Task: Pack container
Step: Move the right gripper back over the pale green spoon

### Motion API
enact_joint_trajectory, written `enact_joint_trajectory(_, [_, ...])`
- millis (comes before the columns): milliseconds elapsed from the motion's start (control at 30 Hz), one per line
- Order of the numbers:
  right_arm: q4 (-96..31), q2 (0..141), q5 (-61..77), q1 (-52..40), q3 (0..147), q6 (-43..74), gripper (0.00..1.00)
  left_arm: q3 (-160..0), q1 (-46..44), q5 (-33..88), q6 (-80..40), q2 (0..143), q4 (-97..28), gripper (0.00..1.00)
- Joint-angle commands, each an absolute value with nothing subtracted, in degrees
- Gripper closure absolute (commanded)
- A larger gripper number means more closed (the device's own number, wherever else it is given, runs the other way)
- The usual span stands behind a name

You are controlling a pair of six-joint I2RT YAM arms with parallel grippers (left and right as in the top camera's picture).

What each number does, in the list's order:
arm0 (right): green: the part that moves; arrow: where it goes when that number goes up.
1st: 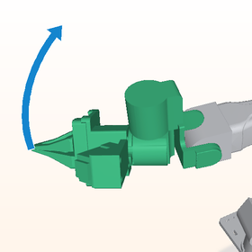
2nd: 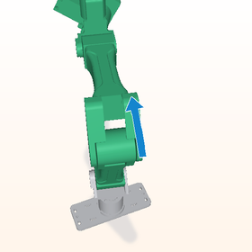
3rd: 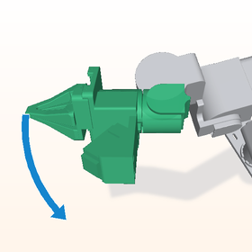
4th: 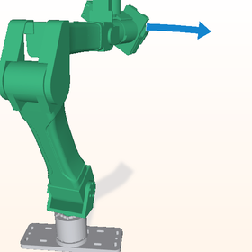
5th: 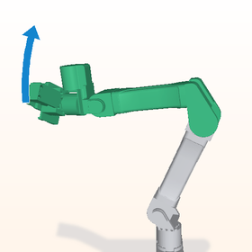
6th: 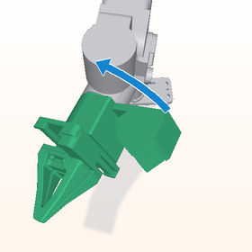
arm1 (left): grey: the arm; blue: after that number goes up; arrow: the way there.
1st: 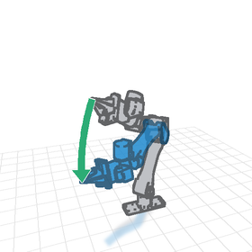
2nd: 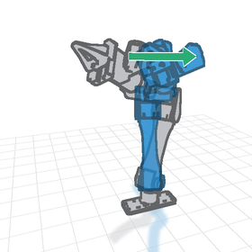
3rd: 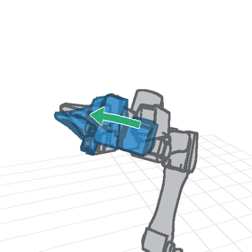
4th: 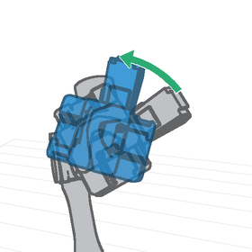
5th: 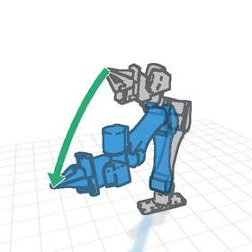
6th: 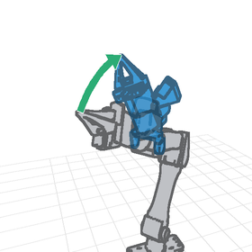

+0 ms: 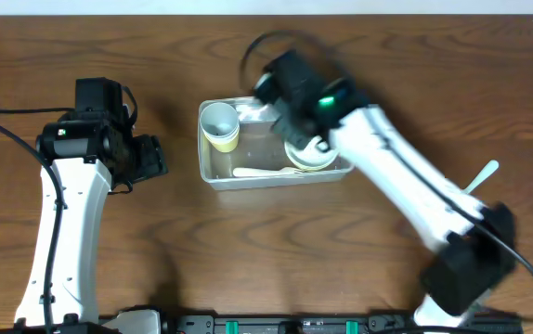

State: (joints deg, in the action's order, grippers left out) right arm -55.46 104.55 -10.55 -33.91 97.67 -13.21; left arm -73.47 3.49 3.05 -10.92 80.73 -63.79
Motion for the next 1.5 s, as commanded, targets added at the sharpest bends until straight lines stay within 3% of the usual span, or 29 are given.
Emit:
enact_joint_trajectory(0, [-56.8,95.8,-16.4,-25.8,97.9,8.6,0.35,-73.4,3.5,3.0,-11.5,79.9,-63.9,0.26])
enact_joint_trajectory(200, [-66.5,91.8,-11.2,-6.3,97.8,28.4,0.37,-73.4,3.5,3.0,-11.5,79.9,-64.2,0.26])
enact_joint_trajectory(267, [-69.5,92.4,-7.7,0.2,97.0,30.6,0.26,-73.4,3.5,3.0,-11.5,79.9,-64.2,0.26])
enact_joint_trajectory(300, [-70.4,92.8,-6.6,2.8,96.5,31.1,0.07,-73.4,3.5,3.0,-11.5,79.9,-64.2,0.26])
enact_joint_trajectory(333, [-71.3,93.2,-5.5,5.5,95.7,31.5,0.01,-73.4,3.5,3.0,-11.5,79.9,-64.2,0.26])
enact_joint_trajectory(533, [-68.4,94.6,1.9,15.9,84.2,31.9,0.01,-73.4,3.5,3.0,-11.5,79.9,-64.2,0.26])
enact_joint_trajectory(967, [-47.0,94.8,3.1,19.6,58.3,32.2,0.01,-73.4,3.5,3.0,-11.5,79.9,-64.2,0.26])
enact_joint_trajectory(1467, [-42.3,94.8,-3.3,20.1,54.2,33.7,0.01,-73.4,3.5,3.0,-11.5,79.9,-64.2,0.26])
